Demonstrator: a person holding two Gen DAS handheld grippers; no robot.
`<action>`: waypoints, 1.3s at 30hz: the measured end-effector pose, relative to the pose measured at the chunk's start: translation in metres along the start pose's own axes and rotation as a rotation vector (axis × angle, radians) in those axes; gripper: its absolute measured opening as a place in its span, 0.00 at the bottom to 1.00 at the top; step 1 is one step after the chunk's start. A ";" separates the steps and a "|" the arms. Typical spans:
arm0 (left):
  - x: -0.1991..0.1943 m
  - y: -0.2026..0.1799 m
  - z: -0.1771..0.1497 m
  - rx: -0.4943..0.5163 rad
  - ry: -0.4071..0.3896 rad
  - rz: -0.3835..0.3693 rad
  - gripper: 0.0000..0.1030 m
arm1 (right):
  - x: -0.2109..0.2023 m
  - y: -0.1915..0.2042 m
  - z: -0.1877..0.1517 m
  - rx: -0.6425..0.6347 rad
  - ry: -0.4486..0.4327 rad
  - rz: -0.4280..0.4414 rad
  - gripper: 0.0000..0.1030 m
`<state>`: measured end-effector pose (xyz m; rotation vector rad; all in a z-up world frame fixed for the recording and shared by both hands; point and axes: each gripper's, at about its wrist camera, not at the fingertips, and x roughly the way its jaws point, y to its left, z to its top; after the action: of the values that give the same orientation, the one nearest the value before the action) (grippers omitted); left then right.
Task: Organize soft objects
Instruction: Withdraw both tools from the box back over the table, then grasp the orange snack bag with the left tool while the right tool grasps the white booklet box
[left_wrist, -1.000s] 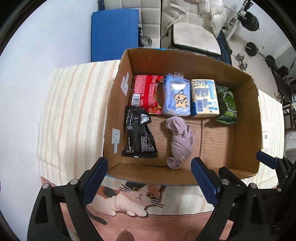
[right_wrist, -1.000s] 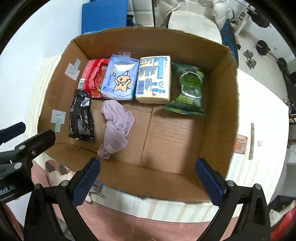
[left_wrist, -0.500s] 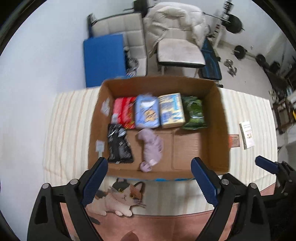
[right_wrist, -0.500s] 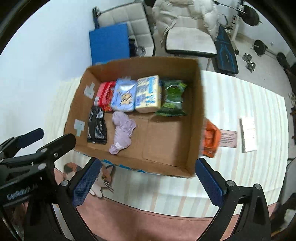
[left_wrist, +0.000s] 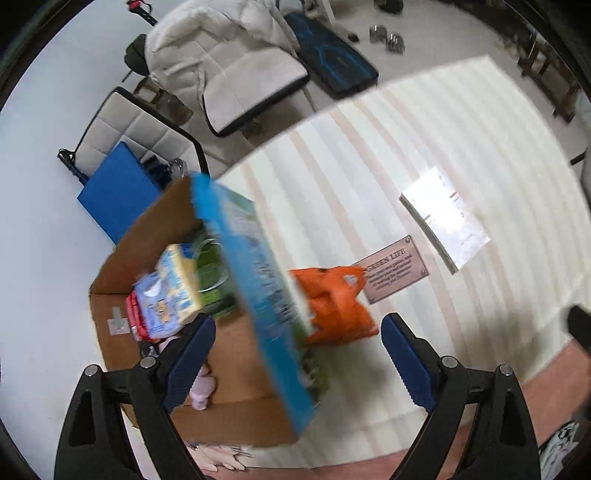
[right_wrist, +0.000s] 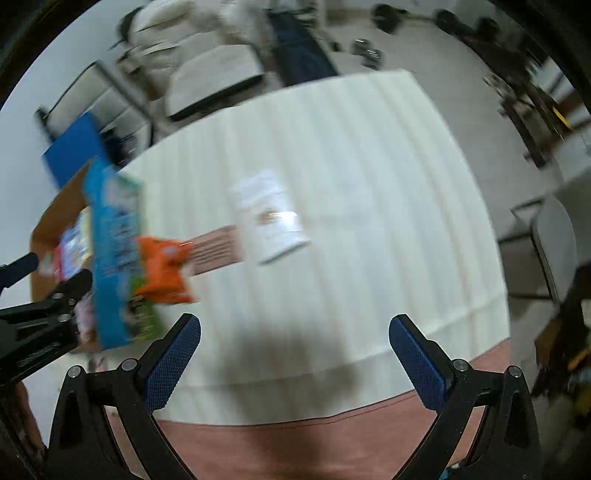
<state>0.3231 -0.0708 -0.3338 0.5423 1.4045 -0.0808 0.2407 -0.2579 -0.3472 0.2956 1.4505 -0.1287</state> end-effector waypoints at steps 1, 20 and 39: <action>0.012 -0.008 0.005 -0.006 0.024 -0.002 0.89 | 0.004 -0.013 0.002 0.018 0.000 0.005 1.00; 0.099 -0.033 0.026 -0.121 0.252 -0.015 0.88 | 0.115 0.014 0.049 -0.207 0.029 0.065 0.98; 0.114 -0.017 -0.029 -0.407 0.257 -0.273 0.35 | 0.105 -0.014 0.100 -0.129 0.088 0.099 0.96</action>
<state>0.3117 -0.0448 -0.4489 0.0203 1.6853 0.0577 0.3452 -0.2887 -0.4440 0.2694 1.5208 0.0583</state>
